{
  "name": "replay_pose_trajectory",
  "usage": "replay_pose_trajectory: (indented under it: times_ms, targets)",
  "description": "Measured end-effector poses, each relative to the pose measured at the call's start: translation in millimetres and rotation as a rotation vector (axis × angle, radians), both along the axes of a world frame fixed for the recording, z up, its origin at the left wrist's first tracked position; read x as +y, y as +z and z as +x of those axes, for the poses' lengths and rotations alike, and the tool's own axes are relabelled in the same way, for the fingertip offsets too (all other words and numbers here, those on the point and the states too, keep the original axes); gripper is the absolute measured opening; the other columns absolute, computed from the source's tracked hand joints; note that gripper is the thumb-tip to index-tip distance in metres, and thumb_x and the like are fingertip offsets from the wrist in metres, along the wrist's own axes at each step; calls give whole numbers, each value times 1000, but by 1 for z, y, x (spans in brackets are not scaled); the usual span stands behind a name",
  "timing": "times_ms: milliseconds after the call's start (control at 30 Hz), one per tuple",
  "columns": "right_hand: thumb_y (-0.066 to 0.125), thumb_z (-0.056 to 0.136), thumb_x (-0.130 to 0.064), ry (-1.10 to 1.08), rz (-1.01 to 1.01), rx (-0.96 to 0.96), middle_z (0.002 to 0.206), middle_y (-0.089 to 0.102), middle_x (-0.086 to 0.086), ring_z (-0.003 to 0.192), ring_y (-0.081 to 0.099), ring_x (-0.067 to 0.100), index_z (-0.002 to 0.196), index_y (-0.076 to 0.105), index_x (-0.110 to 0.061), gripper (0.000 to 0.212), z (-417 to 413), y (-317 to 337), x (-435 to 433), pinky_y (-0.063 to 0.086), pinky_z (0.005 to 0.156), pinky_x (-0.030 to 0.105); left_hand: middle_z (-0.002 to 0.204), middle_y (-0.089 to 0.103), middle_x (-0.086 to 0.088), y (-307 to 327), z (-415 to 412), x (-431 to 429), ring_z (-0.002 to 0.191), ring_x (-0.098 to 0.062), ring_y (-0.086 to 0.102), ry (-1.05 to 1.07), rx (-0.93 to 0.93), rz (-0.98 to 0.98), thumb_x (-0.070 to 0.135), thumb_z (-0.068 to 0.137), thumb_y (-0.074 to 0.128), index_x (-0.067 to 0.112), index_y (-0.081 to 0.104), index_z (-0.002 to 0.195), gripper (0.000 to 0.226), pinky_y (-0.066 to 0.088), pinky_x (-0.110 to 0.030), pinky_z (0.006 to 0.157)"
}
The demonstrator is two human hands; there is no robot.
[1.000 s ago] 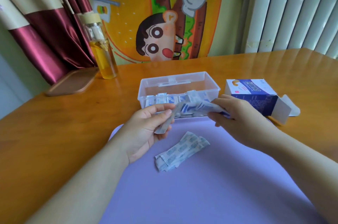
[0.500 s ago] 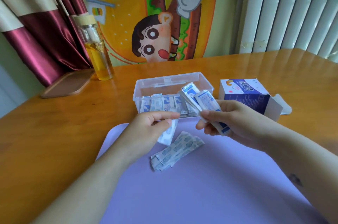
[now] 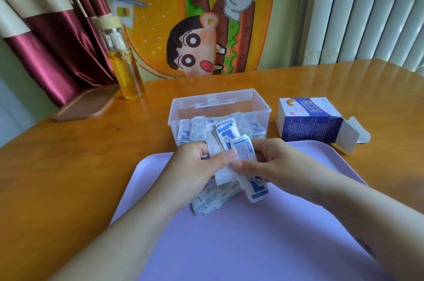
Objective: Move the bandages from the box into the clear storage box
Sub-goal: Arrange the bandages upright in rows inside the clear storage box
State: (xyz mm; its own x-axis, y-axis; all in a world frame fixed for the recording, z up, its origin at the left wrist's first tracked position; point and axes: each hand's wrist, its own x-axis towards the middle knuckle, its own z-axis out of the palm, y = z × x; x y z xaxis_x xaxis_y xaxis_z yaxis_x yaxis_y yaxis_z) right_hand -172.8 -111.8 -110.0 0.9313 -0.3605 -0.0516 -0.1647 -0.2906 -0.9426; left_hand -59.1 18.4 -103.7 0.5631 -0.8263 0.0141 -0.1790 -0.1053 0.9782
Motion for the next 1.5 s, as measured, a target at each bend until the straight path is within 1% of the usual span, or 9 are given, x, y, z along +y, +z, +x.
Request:
replay_pose_trajectory:
  times_ms: [267, 433, 600, 833, 1000, 1133, 1267, 1367, 1500]
  targets:
    - [59, 85, -16, -59, 421, -43, 101, 73, 6, 95, 69, 21, 102, 66, -10, 20, -1, 3, -8, 55, 84, 35, 88, 73, 18, 2, 2, 1, 82, 3, 68, 25, -31, 1, 26, 90, 60, 29, 70, 87, 11, 51, -11, 63]
    - [54, 91, -11, -78, 506, -53, 100, 73, 9, 88, 70, 20, 103, 65, -9, 17, -3, 6, -9, 57, 75, 30, 91, 74, -4, -2, 7, 1, 92, -22, 68, 58, -95, 79, 38, 96, 48, 19, 71, 92, 30, 51, -39, 87]
    - [55, 89, -12, -48, 471, -49, 103, 72, 10, 97, 69, 24, 103, 66, -9, 18, -2, 5, -3, 56, 86, 38, 92, 75, 6, 1, -1, -1, 84, -9, 70, -41, -15, 25, 30, 97, 44, 25, 68, 102, 25, 57, -27, 77]
    - [61, 86, -14, -97, 392, -77, 100, 73, 6, 95, 70, 22, 99, 69, -12, 16, -1, 3, -3, 54, 87, 40, 97, 74, 1, 3, -1, 0, 93, -14, 70, -3, 108, -75, 36, 93, 44, 21, 70, 98, 31, 54, -32, 85]
    - [63, 84, -17, -90, 344, -73, 99, 74, 3, 93, 70, 19, 99, 69, -14, 17, -1, 3, -2, 56, 83, 36, 95, 72, 20, -1, 1, 1, 91, 4, 66, 43, -124, 6, 36, 93, 49, 29, 67, 103, 22, 52, -16, 78]
    - [59, 87, -16, -107, 441, -89, 98, 74, 6, 88, 70, 17, 98, 69, -10, 16, -2, 6, -6, 57, 75, 28, 79, 72, -4, -3, 10, -1, 73, -5, 64, 223, -145, -39, 35, 94, 51, 2, 68, 93, 37, 46, -12, 64]
    - [56, 88, -17, -83, 584, -22, 99, 72, 11, 86, 67, 19, 99, 67, -7, 18, -5, 9, -9, 58, 76, 30, 58, 55, 10, 0, 14, 2, 57, 4, 50, 451, -471, -128, 33, 95, 51, 9, 62, 76, 32, 35, -9, 52]
    - [56, 89, -13, -62, 668, 24, 88, 72, 12, 70, 69, 19, 95, 66, -6, 13, -6, 11, -5, 58, 62, 26, 89, 56, 7, 7, 14, 6, 76, 2, 51, 379, -947, -292, 17, 91, 53, 8, 69, 102, 21, 39, -7, 64]
    - [52, 91, -8, 53, 718, 59, 90, 69, 16, 65, 66, 21, 100, 64, -5, 16, -8, 15, 3, 56, 57, 24, 107, 61, -2, 8, 13, 7, 79, -15, 47, 169, -1462, -358, 8, 95, 47, 12, 68, 114, 29, 51, -32, 62]
